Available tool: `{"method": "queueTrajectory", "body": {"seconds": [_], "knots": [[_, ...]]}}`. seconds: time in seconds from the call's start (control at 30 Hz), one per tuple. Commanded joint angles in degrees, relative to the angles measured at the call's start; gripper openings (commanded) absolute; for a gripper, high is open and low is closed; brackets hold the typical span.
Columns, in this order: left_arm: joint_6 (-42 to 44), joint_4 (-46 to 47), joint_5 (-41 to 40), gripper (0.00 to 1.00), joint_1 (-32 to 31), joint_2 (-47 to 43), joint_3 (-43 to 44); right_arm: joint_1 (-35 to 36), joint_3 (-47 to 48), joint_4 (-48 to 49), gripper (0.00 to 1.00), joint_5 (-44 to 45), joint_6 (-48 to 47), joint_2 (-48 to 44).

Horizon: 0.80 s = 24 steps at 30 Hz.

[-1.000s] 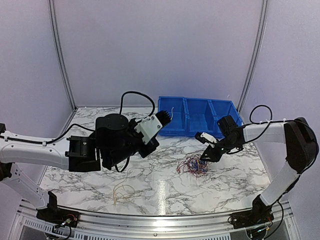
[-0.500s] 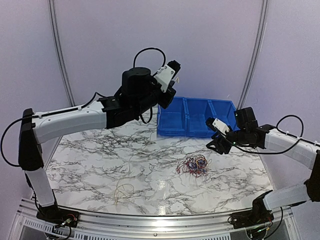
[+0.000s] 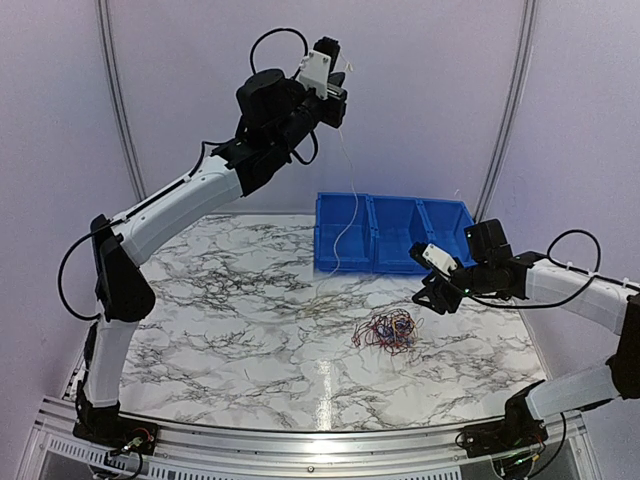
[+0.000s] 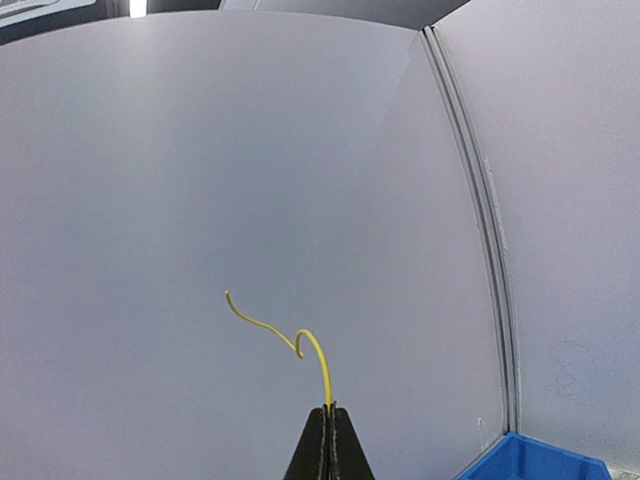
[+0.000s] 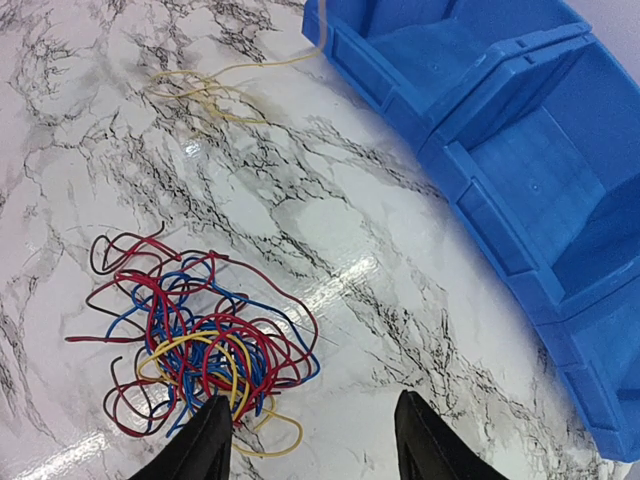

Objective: Untangle the cables

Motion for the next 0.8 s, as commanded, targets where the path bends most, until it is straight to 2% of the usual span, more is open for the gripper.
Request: {"method": "queueTrajectory", "body": {"seconds": [0.0,0.1,0.27,0.5,0.53,0.57,0.6,0.63,0.7,0.77], "knots": [[-7.71,2.25,2.05,0.00,3.46,2.28,-7.05,-0.53,0.32,0.36,0.56,1.05,-0.65,0.34],[-9.06,1.72,2.60,0.00,4.00,4.36,-11.11,-0.53,0.35,0.26,0.56,1.05,-0.71,0.53],[-11.82,-1.37,2.82,0.00,4.04,9.75,-11.31,-0.56,0.34,0.10,0.56,0.97,-0.96,1.19],[-14.86,-9.96,2.07,0.00,4.60,17.30,-5.19,-0.54,0.37,-0.40,0.56,0.28,-1.13,2.03],[-15.75,-10.89,1.23,0.07,4.88,17.62,-5.01,-0.58,0.43,-0.47,0.56,0.18,-1.19,2.12],[-16.90,-11.55,0.74,0.33,5.16,17.55,-5.05,-0.55,0.46,-0.51,0.56,0.08,-1.23,2.13],[-18.07,-12.28,0.41,0.50,5.43,17.11,-5.20,-0.52,0.51,-0.67,0.56,-0.06,-1.29,2.20],[-19.01,-12.75,0.18,0.62,5.55,16.27,-6.11,-0.55,0.48,-0.69,0.56,-0.11,-1.32,2.29],[-20.62,-12.71,0.71,0.74,5.52,13.24,-9.75,-0.55,0.57,-0.78,0.56,-0.24,-1.42,2.38],[-23.80,-12.50,1.26,0.79,5.51,9.21,-15.04,-0.56,0.56,-0.87,0.56,-0.41,-1.40,2.43]]}}
